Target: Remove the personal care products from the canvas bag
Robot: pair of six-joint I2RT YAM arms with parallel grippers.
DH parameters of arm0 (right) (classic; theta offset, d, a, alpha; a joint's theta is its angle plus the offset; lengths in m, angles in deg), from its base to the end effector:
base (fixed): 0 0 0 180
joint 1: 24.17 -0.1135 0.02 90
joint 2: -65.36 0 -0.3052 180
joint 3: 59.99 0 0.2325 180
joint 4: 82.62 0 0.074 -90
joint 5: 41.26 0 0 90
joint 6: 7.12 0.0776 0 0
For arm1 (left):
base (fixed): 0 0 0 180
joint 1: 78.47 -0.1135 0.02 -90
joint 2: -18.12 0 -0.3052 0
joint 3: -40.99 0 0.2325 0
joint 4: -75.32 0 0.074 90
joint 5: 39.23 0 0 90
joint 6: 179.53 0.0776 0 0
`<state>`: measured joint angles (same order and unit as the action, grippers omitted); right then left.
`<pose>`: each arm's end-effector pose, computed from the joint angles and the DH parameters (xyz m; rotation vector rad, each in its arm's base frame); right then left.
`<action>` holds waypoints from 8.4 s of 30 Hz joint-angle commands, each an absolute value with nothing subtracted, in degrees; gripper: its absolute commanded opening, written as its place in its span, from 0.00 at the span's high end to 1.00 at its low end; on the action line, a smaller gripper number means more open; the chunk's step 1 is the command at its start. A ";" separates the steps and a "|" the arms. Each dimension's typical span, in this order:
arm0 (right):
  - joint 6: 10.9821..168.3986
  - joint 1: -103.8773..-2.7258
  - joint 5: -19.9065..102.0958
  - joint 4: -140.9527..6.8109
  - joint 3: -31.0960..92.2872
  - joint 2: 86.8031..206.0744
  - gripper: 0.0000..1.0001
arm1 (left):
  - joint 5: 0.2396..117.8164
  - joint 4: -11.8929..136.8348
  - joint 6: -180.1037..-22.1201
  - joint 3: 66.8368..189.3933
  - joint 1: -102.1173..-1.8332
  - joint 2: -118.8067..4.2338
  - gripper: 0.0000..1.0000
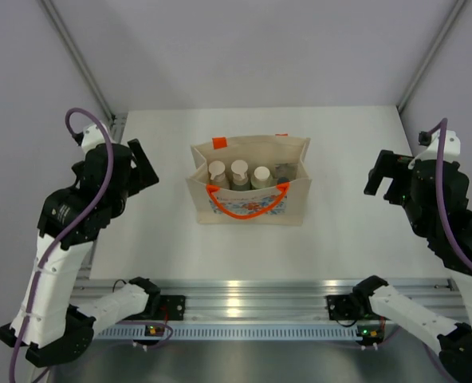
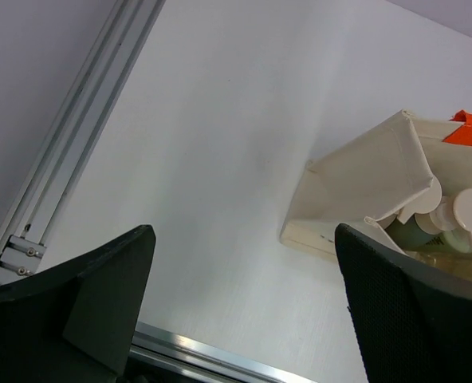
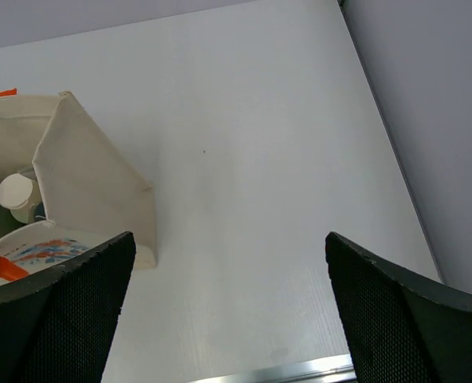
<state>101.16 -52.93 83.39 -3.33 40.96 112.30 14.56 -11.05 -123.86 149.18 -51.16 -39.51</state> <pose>0.0851 -0.0036 0.4657 0.1998 1.9199 -0.0628 0.1233 -0.0121 0.4709 -0.4642 2.0098 0.0379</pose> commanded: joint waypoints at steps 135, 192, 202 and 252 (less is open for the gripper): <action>109.60 -83.50 77.83 -15.46 86.62 186.47 1.00 | 27.13 7.63 -155.98 121.16 -45.52 -42.97 1.00; 93.69 -84.82 78.88 -13.88 99.71 166.61 1.00 | 25.72 7.55 -157.12 120.28 -45.52 -41.82 1.00; 91.23 -84.73 83.10 -13.97 101.83 162.48 1.00 | 25.72 7.54 -158.00 119.58 -45.43 -41.65 1.00; 89.64 -27.60 54.10 -74.95 13.25 129.08 1.00 | 25.89 7.63 -153.08 122.92 -45.43 -44.02 1.00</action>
